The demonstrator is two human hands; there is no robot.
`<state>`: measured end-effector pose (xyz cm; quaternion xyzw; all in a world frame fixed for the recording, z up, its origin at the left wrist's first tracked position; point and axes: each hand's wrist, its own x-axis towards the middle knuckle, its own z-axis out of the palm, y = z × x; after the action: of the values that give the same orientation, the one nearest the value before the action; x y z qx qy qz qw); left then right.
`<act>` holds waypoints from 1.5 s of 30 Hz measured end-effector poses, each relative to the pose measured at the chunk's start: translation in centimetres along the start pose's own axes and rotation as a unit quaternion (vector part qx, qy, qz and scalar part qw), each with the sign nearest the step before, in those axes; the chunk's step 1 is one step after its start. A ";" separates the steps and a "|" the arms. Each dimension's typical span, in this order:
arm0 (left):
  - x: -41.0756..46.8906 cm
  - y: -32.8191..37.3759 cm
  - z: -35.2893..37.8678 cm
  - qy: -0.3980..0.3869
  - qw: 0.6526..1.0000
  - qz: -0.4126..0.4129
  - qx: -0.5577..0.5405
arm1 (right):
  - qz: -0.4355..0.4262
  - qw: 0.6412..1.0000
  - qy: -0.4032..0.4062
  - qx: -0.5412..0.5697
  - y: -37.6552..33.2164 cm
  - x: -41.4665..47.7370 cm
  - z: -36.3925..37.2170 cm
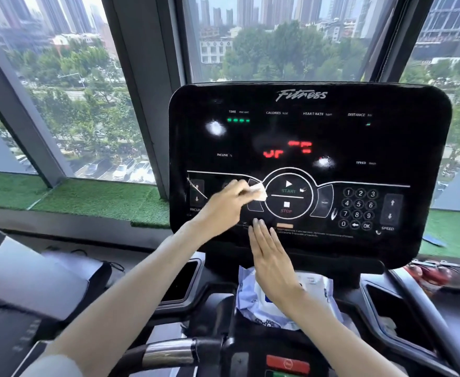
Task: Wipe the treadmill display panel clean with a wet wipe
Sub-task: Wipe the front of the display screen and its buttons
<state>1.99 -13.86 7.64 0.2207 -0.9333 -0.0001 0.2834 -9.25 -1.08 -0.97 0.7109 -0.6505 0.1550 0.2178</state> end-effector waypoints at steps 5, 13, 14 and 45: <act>-0.4 -3.8 -2.4 0.238 0.937 -0.250 -0.047 | 0.008 0.999 -0.024 -0.023 -0.6 -0.1 0.7; -3.1 -2.9 -0.9 0.062 0.994 -0.087 0.002 | 0.003 0.998 -0.039 -0.053 -0.6 -0.2 1.5; -2.9 -3.7 -1.3 0.137 0.977 -0.160 -0.017 | 0.006 0.998 -0.034 -0.053 -0.7 -0.2 1.6; -8.0 -2.3 1.9 0.238 0.911 -0.335 -0.031 | 0.014 1.000 -0.019 -0.013 -0.7 -0.2 1.4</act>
<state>7.88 -12.83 1.51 0.5054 -0.7088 -0.0715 0.4869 -8.65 -1.56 -2.33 0.7019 -0.6662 0.1360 0.2119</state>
